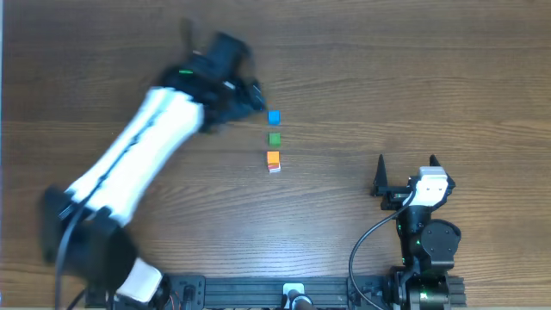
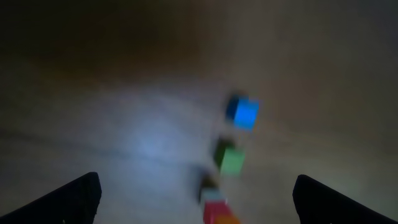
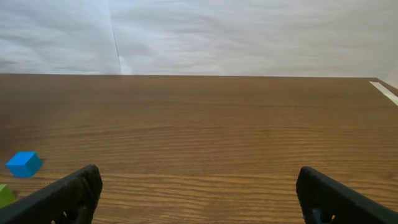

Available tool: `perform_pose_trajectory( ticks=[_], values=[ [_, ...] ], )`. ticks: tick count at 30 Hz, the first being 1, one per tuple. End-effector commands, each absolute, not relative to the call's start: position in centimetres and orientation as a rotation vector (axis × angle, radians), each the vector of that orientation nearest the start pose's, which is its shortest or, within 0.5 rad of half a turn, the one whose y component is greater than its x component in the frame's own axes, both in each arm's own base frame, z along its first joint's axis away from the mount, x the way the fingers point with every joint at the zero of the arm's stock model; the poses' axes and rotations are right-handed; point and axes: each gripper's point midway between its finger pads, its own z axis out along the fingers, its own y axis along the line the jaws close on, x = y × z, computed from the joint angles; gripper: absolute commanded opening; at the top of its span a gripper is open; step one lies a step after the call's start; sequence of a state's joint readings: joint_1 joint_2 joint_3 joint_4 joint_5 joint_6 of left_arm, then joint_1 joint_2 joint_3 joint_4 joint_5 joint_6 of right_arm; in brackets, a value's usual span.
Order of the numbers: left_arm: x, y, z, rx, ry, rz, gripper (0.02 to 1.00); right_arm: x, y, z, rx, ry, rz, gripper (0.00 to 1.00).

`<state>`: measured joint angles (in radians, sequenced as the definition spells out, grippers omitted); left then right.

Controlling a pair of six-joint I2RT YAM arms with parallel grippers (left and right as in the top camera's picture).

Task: Stack Cubes

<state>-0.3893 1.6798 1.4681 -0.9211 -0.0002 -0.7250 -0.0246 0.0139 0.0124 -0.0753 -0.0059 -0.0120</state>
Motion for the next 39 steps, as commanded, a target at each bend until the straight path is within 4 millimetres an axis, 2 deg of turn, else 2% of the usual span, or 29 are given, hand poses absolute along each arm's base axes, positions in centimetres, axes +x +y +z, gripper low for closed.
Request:
perform_pose_trajectory(
  ticks=[1, 3, 5, 10, 14, 19, 23, 27, 35, 39],
  values=[
    [38.1, -11.2, 22.4, -0.433, 2.491, -0.315, 0.998, 24.6, -0.3, 15.6, -0.010, 1.646, -0.019, 0.993],
    [37.6, -10.0, 24.8, -0.419, 2.408, -0.311, 0.998, 24.6, -0.3, 15.7, -0.010, 1.645, -0.019, 0.991],
    [36.2, -8.8, 26.5, -0.425, 2.339, -0.305, 0.996, 24.6, -0.3, 15.6, -0.010, 1.646, -0.020, 0.993],
    [33.0, -7.1, 28.7, -0.339, 2.140, -0.356, 0.993, 24.6, -0.3, 15.6, -0.010, 1.646, -0.019, 0.993],
    [29.9, -5.2, 29.2, -0.295, 1.938, -0.421, 0.976, 24.6, -0.3, 15.6, -0.010, 1.646, -0.019, 0.991],
    [26.2, -2.0, 27.7, -0.280, 1.781, -0.364, 0.939, 24.6, -0.3, 15.6, -0.010, 1.646, -0.019, 0.991],
    [24.5, -0.8, 26.6, -0.223, 1.736, -0.269, 0.921, 24.6, -0.3, 15.6, -0.010, 1.646, -0.020, 0.991],
    [23.7, -0.8, 24.9, -0.167, 1.710, -0.221, 0.934, 24.6, -0.3, 15.6, -0.010, 1.646, -0.019, 0.991],
    [23.8, -2.0, 21.9, -0.025, 1.598, -0.217, 0.952, 24.6, -0.3, 15.6, -0.009, 1.646, -0.020, 0.991],
    [23.8, -2.6, 20.0, 0.028, 1.596, -0.220, 0.950, 24.6, -0.3, 15.6, -0.010, 1.646, -0.020, 0.991]
  ],
)
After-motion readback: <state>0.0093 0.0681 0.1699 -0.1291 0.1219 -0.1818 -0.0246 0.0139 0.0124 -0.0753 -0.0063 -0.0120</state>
